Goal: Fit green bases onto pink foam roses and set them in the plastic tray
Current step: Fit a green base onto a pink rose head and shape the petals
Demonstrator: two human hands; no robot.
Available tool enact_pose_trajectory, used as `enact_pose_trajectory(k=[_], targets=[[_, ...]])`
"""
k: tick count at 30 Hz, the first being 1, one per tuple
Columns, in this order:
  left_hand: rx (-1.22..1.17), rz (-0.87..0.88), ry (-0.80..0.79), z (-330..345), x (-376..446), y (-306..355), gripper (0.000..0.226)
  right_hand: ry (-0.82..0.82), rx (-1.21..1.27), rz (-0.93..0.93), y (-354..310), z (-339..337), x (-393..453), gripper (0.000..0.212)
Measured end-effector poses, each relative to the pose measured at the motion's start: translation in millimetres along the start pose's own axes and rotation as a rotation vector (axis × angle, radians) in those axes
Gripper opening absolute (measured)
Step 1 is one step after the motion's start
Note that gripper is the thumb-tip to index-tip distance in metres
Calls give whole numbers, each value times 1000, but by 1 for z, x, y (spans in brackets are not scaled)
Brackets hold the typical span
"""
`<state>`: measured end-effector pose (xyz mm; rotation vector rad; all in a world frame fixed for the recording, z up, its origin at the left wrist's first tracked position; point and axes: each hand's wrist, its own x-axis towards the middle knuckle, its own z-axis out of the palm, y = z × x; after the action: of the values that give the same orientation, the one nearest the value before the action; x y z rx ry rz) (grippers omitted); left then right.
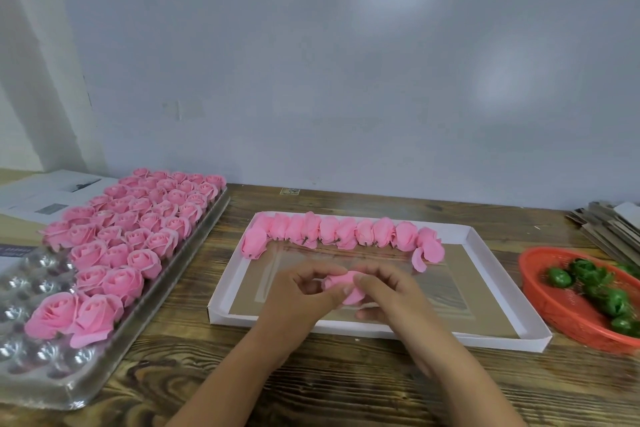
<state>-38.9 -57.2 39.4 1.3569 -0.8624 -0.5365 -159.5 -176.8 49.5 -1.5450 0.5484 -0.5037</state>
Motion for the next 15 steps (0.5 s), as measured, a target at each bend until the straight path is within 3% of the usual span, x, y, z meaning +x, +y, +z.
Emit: enact_pose_trajectory(k=[5,7,10,11,13,15], targets=[[-27,-28,40,2,1,-2,24,372,-143,-64,-17,-57,10,16],[-28,-36,41,2,1,-3,23,562,-397,-87,-23,-107,9,21],[-48,-52,29,3,1,-3,22,769,-715,75,-22,-181,4,23],[-55,-55,25,3,1,-3,23,756,-795,170,-18,-201,7,21],[-61,-58,25,3,2,-3,23,576,-1012,398,-3,-234,17,26],[-56,-63,24,3,2,-4,23,427,-1174,502,8,-250,23,29]])
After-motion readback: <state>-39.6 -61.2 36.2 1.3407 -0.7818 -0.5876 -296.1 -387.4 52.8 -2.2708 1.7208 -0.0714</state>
